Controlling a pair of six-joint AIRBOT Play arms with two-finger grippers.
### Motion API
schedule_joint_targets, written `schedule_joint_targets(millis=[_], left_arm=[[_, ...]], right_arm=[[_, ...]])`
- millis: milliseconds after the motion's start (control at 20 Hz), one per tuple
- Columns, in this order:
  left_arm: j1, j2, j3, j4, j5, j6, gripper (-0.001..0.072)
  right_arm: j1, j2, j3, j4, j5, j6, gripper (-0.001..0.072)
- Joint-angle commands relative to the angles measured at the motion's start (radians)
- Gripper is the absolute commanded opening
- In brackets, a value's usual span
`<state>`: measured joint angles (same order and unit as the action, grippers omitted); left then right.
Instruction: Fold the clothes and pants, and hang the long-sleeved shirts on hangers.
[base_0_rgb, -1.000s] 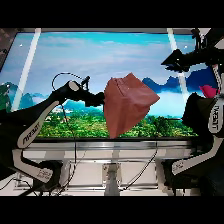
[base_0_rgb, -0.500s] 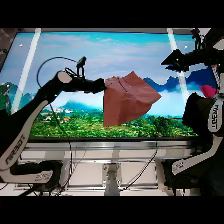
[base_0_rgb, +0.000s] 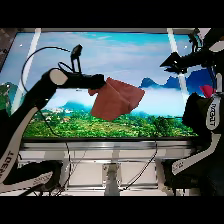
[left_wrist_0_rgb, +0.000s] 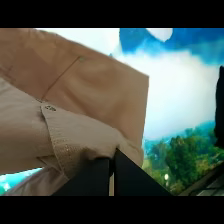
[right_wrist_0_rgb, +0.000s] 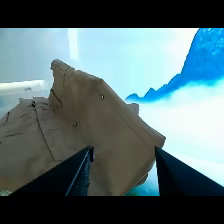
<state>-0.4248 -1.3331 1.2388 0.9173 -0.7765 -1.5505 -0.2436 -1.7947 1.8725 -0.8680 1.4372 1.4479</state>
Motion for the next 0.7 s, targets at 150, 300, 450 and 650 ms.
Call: schedule_joint_targets(millis=[150,300,450,650], left_arm=[[-0.215,-0.187,0.002,-0.260,0.299,0.199,0.0627],[-0.255,-0.194,0.002,-0.275,0.296,0.277,0.0626],[-0.234,-0.175,0.002,-0.275,0.256,0.276,0.0598],[-0.172,-0.104,0.002,-0.267,0.243,0.307,0.0246]], right_arm=[[0.001,-0.003,0.000,0.001,-0.008,0.009,0.0448],[0.001,-0.003,0.000,0.002,-0.008,0.010,0.0448],[0.000,-0.003,0.000,0.011,-0.006,0.010,0.0448],[0.000,-0.005,0.001,0.026,-0.010,0.009,0.0447]])
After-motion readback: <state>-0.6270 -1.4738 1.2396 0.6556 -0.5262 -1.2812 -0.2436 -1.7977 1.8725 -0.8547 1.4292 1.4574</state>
